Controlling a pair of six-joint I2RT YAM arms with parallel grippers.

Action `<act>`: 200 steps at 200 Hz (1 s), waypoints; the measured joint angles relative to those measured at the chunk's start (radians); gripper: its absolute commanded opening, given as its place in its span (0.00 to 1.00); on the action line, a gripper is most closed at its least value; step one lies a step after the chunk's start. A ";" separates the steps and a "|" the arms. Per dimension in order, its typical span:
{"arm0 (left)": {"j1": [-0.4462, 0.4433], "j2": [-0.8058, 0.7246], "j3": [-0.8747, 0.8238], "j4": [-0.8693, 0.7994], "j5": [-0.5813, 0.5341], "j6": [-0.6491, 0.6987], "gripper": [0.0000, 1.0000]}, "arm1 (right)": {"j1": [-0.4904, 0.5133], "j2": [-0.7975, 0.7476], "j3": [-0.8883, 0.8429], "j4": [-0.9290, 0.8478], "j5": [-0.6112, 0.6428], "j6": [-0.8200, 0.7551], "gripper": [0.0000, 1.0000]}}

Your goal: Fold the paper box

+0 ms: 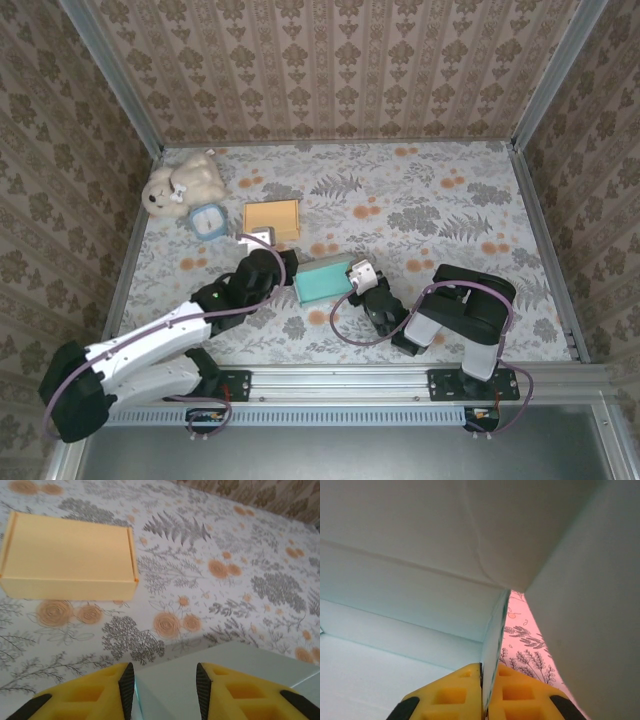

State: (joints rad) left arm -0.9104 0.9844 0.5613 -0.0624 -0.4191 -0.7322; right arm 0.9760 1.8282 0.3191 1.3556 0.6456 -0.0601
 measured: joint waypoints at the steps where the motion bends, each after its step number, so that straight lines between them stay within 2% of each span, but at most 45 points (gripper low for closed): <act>1: -0.001 0.005 0.000 0.002 0.001 0.000 0.40 | 0.000 0.000 0.000 -0.002 0.000 0.001 0.12; 13: -0.013 0.040 0.000 0.005 0.003 0.000 0.40 | 0.000 0.000 0.000 -0.027 -0.011 0.011 0.13; 24: -0.019 0.066 0.000 0.006 0.003 0.000 0.40 | 0.000 -0.001 0.000 -0.045 -0.020 0.018 0.21; 46: -0.025 0.077 0.000 0.009 0.000 -0.001 0.40 | 0.001 -0.024 0.000 -0.085 -0.030 0.034 0.28; 91: -0.025 0.080 -0.010 0.030 -0.016 -0.002 0.39 | 0.002 -0.128 -0.017 -0.244 -0.067 0.099 0.35; 130: -0.026 0.143 -0.012 0.054 -0.025 -0.009 0.39 | 0.004 -0.315 -0.017 -0.491 -0.102 0.167 0.38; 146: -0.026 0.167 -0.012 0.060 -0.027 -0.010 0.39 | 0.004 -0.420 -0.017 -0.608 -0.107 0.192 0.47; 176: -0.026 0.203 -0.012 0.070 -0.035 -0.013 0.39 | 0.004 -0.621 -0.011 -0.825 -0.108 0.233 0.48; 189: -0.026 0.215 -0.012 0.071 -0.039 -0.014 0.39 | 0.004 -0.705 -0.010 -0.921 -0.107 0.250 0.53; 200: -0.026 0.222 -0.012 0.071 -0.042 -0.016 0.39 | 0.004 -0.782 -0.010 -1.012 -0.102 0.267 0.54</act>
State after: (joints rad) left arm -0.9367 1.2068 0.5491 0.0086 -0.4614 -0.7486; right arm 0.9798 1.0466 0.3088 0.3431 0.5434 0.2066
